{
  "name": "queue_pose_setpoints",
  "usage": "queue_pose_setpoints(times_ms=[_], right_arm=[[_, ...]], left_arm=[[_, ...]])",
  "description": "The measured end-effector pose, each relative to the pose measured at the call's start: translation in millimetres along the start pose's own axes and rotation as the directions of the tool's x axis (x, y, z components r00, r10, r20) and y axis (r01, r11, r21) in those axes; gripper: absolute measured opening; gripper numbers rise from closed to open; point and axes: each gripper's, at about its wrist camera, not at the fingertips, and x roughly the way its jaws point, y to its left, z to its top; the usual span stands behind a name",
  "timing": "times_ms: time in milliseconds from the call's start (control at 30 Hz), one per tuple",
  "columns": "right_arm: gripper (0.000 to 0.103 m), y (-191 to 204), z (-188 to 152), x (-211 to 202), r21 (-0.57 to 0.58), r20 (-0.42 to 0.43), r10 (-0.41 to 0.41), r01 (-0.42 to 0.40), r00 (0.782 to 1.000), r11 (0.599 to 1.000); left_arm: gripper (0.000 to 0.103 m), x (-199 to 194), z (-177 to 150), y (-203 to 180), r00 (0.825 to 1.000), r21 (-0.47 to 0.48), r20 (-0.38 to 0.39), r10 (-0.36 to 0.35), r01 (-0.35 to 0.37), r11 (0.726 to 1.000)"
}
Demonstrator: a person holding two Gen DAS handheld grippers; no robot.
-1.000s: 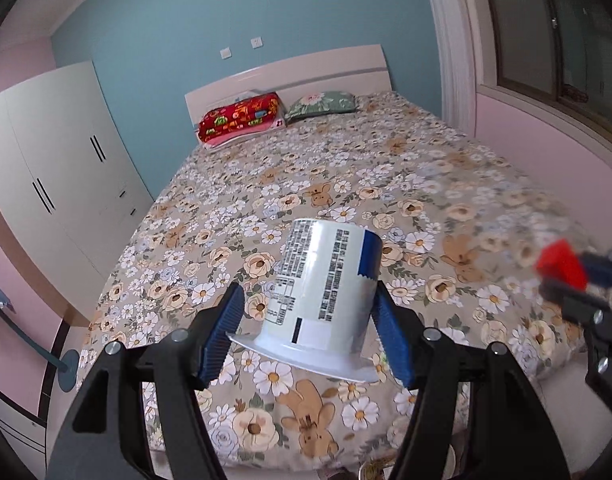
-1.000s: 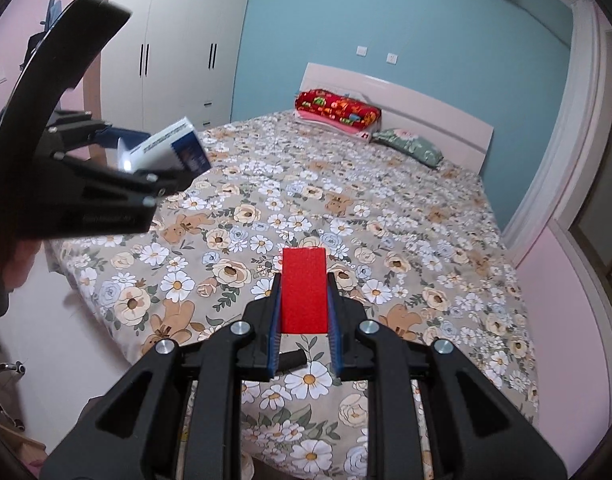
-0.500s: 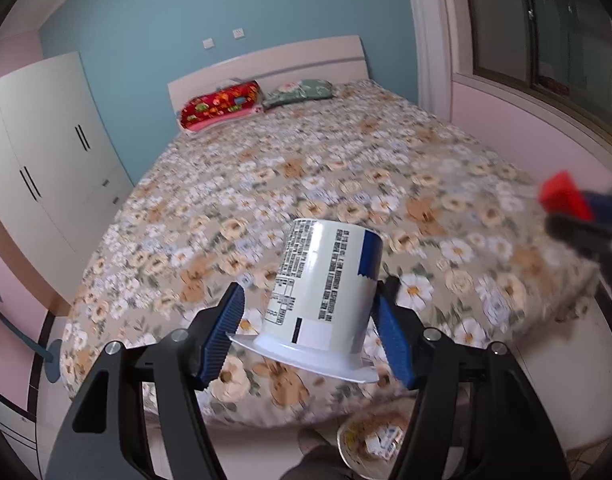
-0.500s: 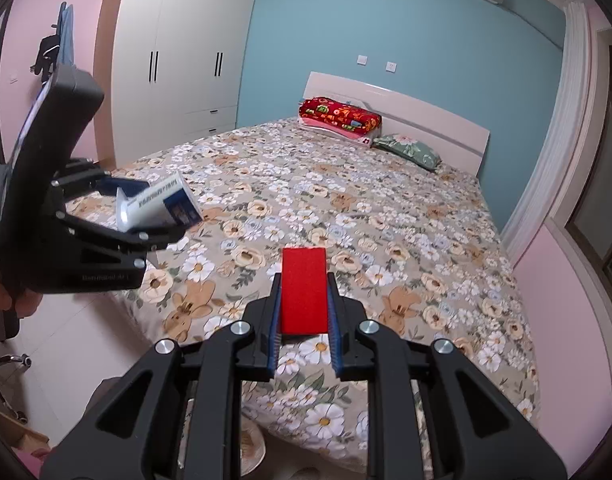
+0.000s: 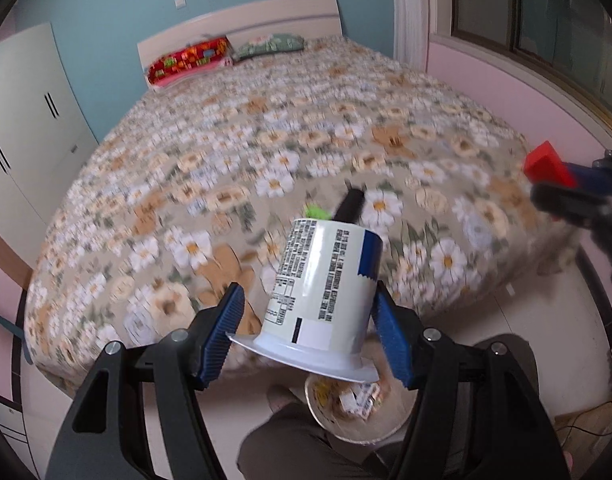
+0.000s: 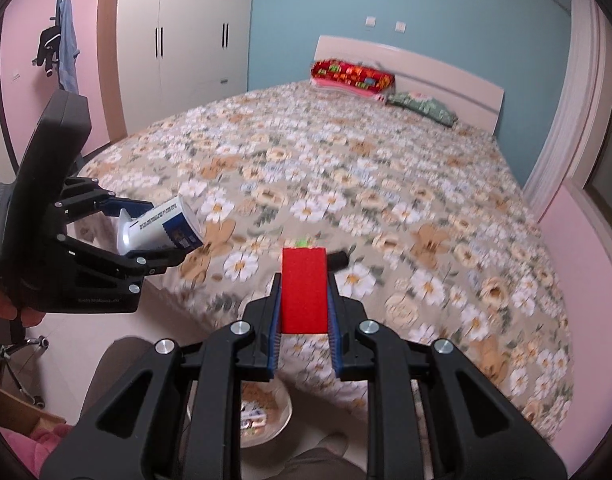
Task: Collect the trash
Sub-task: 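Carry the yogurt cup and red block over the trash bin with both tools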
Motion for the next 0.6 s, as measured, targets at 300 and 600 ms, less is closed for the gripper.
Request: queue_pose_setpoints(times_ms=[300,600], right_arm=[[0.021,15,-67,67,0.039,-0.153,0.082,-0.077,0.985,0.996],[0.021,33,-135,140,0.086,-0.327,0.150,-0.129,0.933,0.988]], left_arm=[[0.067,64,-55,-11,0.988,-0.023,-0.146,-0.039,0.036,0.999],[0.067,125,-113,-10,0.953,-0.078,-0.294,-0.070,0.049,0.996]])
